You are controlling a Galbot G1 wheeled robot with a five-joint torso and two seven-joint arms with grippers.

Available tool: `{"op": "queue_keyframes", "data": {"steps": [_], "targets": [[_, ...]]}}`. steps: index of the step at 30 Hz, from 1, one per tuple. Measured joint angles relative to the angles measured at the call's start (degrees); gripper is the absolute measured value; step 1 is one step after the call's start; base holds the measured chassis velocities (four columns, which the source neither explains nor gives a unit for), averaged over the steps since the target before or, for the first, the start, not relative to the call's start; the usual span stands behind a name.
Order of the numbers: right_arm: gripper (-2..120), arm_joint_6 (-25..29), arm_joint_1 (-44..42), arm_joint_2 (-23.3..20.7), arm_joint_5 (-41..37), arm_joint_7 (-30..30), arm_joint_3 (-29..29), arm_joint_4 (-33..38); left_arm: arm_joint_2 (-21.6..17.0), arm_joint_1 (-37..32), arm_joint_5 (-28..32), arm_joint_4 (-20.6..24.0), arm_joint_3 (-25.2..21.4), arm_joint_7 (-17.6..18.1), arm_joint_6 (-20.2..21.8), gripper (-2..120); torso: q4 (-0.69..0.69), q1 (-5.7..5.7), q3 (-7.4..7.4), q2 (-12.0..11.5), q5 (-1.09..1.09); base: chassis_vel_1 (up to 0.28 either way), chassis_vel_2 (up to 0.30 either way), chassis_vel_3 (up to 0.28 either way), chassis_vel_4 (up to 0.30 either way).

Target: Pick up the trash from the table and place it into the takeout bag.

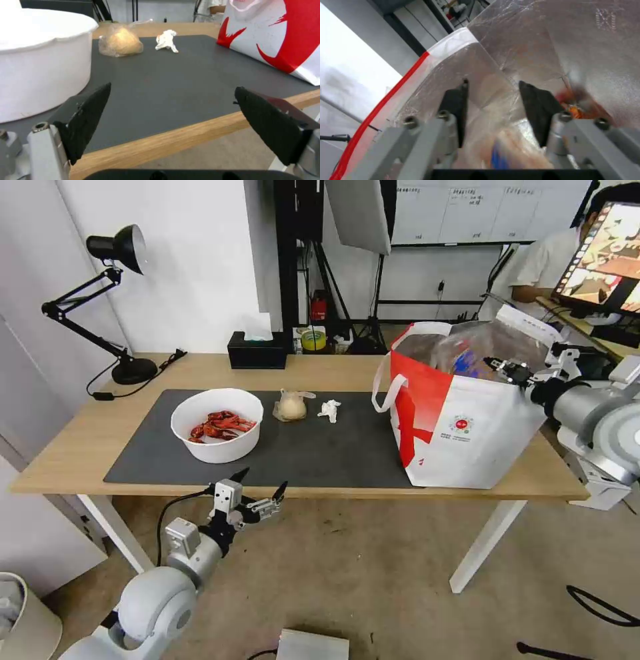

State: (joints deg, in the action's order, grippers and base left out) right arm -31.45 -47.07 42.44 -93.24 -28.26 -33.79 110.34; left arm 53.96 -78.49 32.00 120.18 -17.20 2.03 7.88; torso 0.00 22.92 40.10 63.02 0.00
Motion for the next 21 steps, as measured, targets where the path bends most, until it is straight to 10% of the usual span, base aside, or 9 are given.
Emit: {"op": "queue_keyframes", "data": {"steps": [12,21], "targets": [[87,1.1,1.1,-0.1,-0.6,3.8,0.2,-0.2,-0.7,0.1,0.2,0.3,-0.3,0.1,0.0,100,0.00,0.00,0.00,0.0,0.00,0.000,0.000,0.000,0.000],[100,3.3,2.7,-0.6,-0.1,9.9,1.3,0.8,-1.1,0.1,0.5,0.5,-0.6,0.1,0.0,100,0.00,0.00,0.00,0.0,0.00,0.000,0.000,0.000,0.000]]}}
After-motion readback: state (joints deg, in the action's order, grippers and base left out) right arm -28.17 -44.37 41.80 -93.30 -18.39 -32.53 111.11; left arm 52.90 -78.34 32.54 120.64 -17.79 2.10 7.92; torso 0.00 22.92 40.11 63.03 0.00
